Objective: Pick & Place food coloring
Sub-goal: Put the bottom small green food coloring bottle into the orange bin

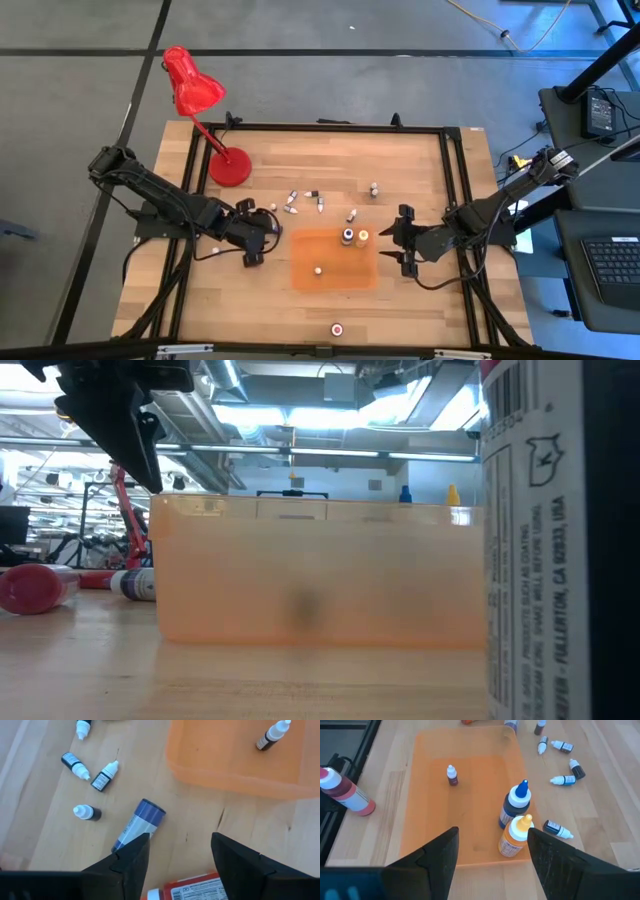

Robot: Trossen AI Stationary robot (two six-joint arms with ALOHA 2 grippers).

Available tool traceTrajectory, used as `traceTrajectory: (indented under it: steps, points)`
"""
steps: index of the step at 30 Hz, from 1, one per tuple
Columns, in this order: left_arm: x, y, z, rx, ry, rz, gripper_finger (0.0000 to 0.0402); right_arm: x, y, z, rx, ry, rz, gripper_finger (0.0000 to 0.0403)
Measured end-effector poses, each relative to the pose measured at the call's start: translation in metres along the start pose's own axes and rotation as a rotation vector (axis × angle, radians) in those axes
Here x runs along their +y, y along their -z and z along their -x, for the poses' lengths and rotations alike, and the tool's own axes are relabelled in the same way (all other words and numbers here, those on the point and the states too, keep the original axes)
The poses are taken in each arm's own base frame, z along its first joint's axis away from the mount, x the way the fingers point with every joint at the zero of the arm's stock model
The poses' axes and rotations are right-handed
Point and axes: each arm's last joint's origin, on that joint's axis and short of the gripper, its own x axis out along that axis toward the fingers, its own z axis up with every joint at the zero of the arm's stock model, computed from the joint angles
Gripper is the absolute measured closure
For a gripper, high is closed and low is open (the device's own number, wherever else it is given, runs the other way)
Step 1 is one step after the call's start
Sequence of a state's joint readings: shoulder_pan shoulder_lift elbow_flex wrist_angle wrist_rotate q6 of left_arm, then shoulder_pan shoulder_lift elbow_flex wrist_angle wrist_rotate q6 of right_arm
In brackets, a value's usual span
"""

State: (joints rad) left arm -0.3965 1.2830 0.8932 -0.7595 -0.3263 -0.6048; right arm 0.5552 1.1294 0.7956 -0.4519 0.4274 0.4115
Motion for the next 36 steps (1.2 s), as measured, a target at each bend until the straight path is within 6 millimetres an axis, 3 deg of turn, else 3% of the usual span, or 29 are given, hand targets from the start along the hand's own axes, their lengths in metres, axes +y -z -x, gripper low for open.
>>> traceTrajectory:
  steps: [11, 18, 30, 36]
  points:
    - [0.001, 0.003, 0.0, 0.05, 0.015, -0.043, 0.0186, 0.0, 0.0, 0.0, -0.006, 0.014, 0.0, 0.0164]
    - [0.012, 0.021, 0.004, 0.206, -0.145, 0.468, 0.0187, -0.001, 0.0, 0.0, -0.014, 0.033, -0.001, 0.0164]
    - [0.004, 0.05, 0.017, 0.357, -0.287, 0.774, 0.0187, -0.001, 0.0, 0.0, -0.013, 0.033, -0.002, 0.0164]
    - [0.002, 0.077, 0.008, 0.442, -0.355, 0.867, 0.0187, -0.001, 0.0, 0.0, -0.013, 0.033, -0.002, 0.0164]
